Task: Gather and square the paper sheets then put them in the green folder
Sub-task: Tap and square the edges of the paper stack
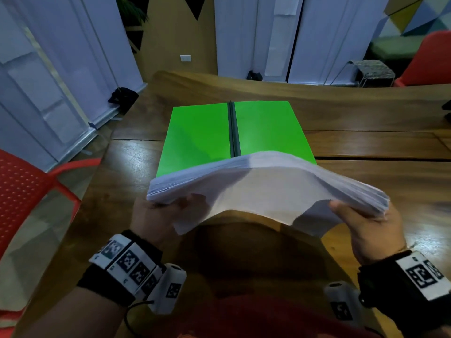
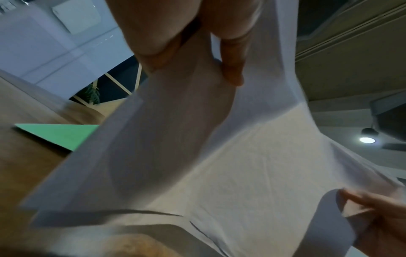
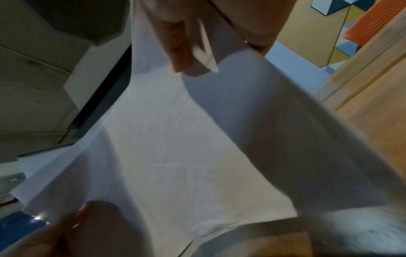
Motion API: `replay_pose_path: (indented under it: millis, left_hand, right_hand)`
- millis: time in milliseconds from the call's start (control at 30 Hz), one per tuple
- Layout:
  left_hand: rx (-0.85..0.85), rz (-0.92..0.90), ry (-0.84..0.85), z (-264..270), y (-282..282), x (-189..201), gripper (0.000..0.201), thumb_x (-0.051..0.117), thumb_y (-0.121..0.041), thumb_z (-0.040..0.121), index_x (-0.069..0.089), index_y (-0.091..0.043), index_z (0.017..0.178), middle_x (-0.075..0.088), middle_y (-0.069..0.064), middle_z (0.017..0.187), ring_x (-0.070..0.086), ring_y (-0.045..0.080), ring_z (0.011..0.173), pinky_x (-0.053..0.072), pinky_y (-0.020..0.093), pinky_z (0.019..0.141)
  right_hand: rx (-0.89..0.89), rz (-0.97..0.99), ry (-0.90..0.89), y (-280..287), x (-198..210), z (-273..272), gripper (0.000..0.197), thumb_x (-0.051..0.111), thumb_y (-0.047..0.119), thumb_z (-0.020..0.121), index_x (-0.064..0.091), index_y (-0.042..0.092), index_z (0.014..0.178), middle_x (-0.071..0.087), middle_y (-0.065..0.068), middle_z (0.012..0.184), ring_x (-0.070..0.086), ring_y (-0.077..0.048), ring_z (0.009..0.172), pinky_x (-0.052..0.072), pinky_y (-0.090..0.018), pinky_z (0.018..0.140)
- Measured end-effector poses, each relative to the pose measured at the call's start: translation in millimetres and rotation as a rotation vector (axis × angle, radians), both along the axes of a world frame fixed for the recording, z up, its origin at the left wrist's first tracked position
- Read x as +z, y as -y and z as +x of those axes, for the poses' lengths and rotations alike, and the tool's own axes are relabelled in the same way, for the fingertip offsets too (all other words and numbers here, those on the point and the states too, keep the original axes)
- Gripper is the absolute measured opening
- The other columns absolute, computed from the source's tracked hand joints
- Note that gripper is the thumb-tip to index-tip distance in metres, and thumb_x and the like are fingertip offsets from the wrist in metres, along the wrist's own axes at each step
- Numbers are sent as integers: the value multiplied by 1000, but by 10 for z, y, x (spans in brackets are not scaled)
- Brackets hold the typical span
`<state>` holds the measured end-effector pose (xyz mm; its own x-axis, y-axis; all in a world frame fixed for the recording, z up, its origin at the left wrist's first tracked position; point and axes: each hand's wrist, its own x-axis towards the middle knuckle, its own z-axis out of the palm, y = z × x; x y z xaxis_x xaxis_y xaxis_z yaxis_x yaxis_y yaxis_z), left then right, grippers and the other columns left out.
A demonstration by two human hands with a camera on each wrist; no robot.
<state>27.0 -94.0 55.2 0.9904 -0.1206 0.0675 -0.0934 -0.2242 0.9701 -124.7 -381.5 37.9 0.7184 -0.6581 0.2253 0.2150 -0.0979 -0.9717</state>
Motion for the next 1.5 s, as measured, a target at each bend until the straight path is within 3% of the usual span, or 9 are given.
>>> replay_pose_path:
  millis: [67, 200, 400, 500, 633, 800, 933, 1233, 1500]
  left_hand:
    - [-12, 67, 3, 29, -30, -52, 31, 72, 11, 67, 62, -19, 65, 61, -24, 41, 53, -17, 44, 44, 4, 50]
    - [-167, 76, -27, 80, -22, -156, 29, 77, 0, 61, 63, -11, 84, 64, -6, 75, 60, -13, 61, 51, 34, 78]
    - [-250, -158, -21, 101, -24, -89, 83, 75, -33, 36, 44, -19, 112, 56, -7, 95, 59, -14, 76, 49, 8, 69]
    - [-182, -320, -27, 99, 46, 6, 57, 70, -43, 49, 49, -31, 101, 59, -2, 100, 61, 6, 82, 50, 19, 70]
    - [-4, -292, -51, 130, 151, 36, 31, 62, -42, 54, 57, -32, 82, 59, -3, 78, 54, 13, 71, 46, 22, 60]
    - [10, -317, -80, 204, 172, 18, 32, 59, -45, 48, 62, -27, 75, 56, 0, 68, 55, 7, 59, 44, 16, 51]
    - [22, -314, -43, 258, 189, -8, 23, 61, -38, 54, 61, -24, 72, 62, -12, 54, 53, -5, 48, 42, 9, 45]
    - [15, -293, -46, 357, 167, -41, 26, 59, -41, 48, 62, -20, 64, 57, -8, 56, 48, 2, 54, 39, 16, 51]
    - [-30, -325, -49, 445, 133, -109, 37, 70, -59, 48, 66, -24, 61, 60, -3, 58, 54, 10, 60, 44, 24, 57]
  right_hand:
    - [63, 31, -16, 18, -54, -9, 52, 83, 0, 43, 65, 33, 79, 73, 17, 76, 67, 0, 73, 55, -15, 65]
    - [125, 97, -31, 21, -155, 69, 59, 75, -13, 53, 61, 27, 93, 76, 12, 85, 69, -3, 81, 56, -19, 71]
    - [41, 297, 141, -35, 7, 231, 15, 51, 11, 72, 49, 18, 85, 72, 10, 65, 67, -1, 62, 54, -15, 60]
    - [-43, 375, 186, -50, 73, 321, 15, 62, 26, 74, 48, 20, 70, 65, 9, 54, 59, -3, 52, 48, -14, 50]
    - [-212, 338, 55, -21, 92, 393, 41, 80, 61, 45, 60, 25, 53, 60, 10, 51, 48, -9, 55, 41, -21, 52]
    - [-290, 346, 50, 43, 85, 471, 20, 62, 21, 65, 52, 21, 48, 50, 11, 44, 40, -12, 53, 30, -28, 55]
    - [-240, 273, 137, 52, 152, 482, 18, 63, 16, 66, 53, 24, 54, 53, 12, 49, 46, -7, 56, 36, -25, 59]
    - [-139, 148, 49, 237, 231, 495, 49, 51, -13, 77, 60, 23, 46, 65, 12, 49, 59, 0, 51, 46, -13, 53]
    - [56, 216, 63, 363, 212, 460, 21, 65, 6, 80, 50, 21, 78, 72, 12, 63, 65, -1, 61, 53, -16, 59]
